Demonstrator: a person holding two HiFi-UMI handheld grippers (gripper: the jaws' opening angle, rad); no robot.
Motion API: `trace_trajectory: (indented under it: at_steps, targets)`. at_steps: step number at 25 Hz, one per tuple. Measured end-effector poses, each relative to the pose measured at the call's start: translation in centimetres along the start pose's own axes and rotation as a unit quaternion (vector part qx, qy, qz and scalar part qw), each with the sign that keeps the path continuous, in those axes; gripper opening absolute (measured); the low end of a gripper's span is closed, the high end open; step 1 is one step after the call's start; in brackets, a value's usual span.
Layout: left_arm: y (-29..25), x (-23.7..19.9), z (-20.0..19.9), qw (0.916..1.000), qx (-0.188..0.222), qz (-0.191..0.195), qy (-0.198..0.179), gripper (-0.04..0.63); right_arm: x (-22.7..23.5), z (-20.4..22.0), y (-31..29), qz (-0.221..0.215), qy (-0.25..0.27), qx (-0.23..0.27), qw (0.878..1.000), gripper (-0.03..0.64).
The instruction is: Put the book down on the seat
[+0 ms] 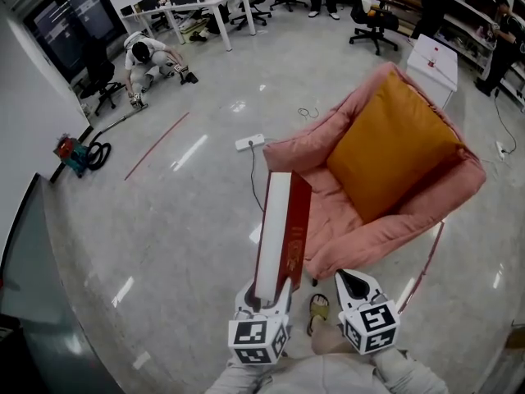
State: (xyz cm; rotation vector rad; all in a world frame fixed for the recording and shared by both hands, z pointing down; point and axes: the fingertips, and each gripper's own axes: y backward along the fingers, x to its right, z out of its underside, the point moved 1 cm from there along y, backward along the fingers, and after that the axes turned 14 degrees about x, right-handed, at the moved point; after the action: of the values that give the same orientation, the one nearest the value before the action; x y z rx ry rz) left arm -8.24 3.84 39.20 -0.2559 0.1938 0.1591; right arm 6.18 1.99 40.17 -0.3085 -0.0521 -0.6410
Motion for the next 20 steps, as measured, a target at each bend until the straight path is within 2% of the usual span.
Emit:
trace_trajectory:
  at_steps: [10,20]
  targets:
    - [-8.9,1.3,1.1,0.9995,-0.020,-0.023,0.007,0.244,6.9,0.0,-4.5,-0.019,0.002,-0.020,1.000,0.005]
    - [-15.8,1.2,4.2,0.9979,-0.059,-0.024,0.014,0.244,10.8,2.9,-8.3,0.000,-0.024,-0.050,0.998,0.005]
